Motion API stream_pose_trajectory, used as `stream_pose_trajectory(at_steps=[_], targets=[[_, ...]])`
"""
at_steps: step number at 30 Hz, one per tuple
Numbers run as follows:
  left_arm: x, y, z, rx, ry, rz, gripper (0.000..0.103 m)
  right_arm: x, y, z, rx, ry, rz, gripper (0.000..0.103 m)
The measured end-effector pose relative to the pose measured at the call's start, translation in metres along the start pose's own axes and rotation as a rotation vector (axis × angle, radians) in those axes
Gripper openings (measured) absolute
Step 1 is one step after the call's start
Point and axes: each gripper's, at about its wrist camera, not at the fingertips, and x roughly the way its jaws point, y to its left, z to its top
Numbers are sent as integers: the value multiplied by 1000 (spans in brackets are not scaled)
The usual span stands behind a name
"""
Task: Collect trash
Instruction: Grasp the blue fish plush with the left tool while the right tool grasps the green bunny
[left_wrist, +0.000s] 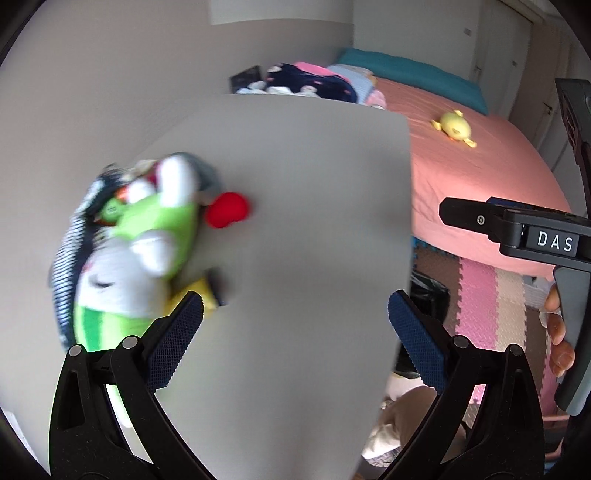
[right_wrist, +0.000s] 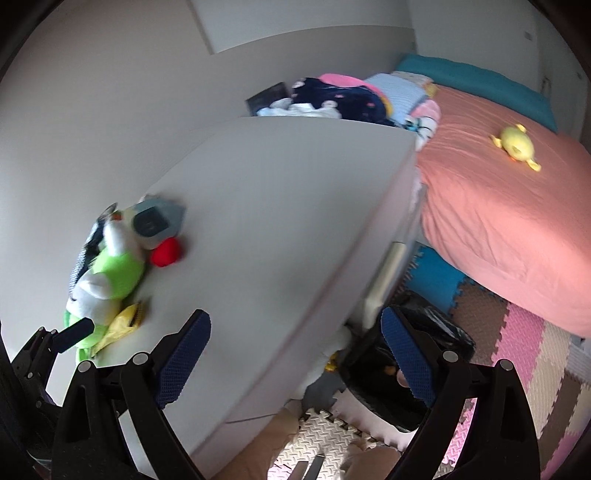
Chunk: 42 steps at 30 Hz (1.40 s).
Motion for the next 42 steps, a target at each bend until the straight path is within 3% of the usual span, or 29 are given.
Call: stream_pose_trajectory(at_steps=[9, 17, 19, 21, 24, 29, 38, 40, 41, 42], targets=[[-30, 108, -21, -178, -42, 105, 97, 23, 109, 6, -151, 35, 105, 94], [-42, 188, -43, -309, -51, 198, 97, 47, 181, 6, -193, 101, 236, 93], [-42, 208, -51, -345, -47, 204, 97, 56, 193, 7, -194, 112, 237, 87], [-39, 221, -56, -378, -41, 211, 97, 68, 203, 8, -180, 147, 265, 64], [-32, 235, -61, -402, -40, 215, 97, 84, 210, 8, -141, 188, 303, 52], [-9, 241, -55, -384, -21, 231, 97, 81, 213, 10, -149, 155, 310, 19], [41, 254, -42, -401, 23, 253, 97, 37, 226, 14, -293, 5, 292, 14], [43, 249, -43, -383, -1, 266, 74, 31, 229, 16, -303, -11, 299, 14], [43, 246, -42, -377, -8, 238, 42, 27, 230, 18, -309, -23, 301, 14], [41, 245, -42, -386, -14, 211, 32, 23, 231, 19, -315, -34, 302, 14]])
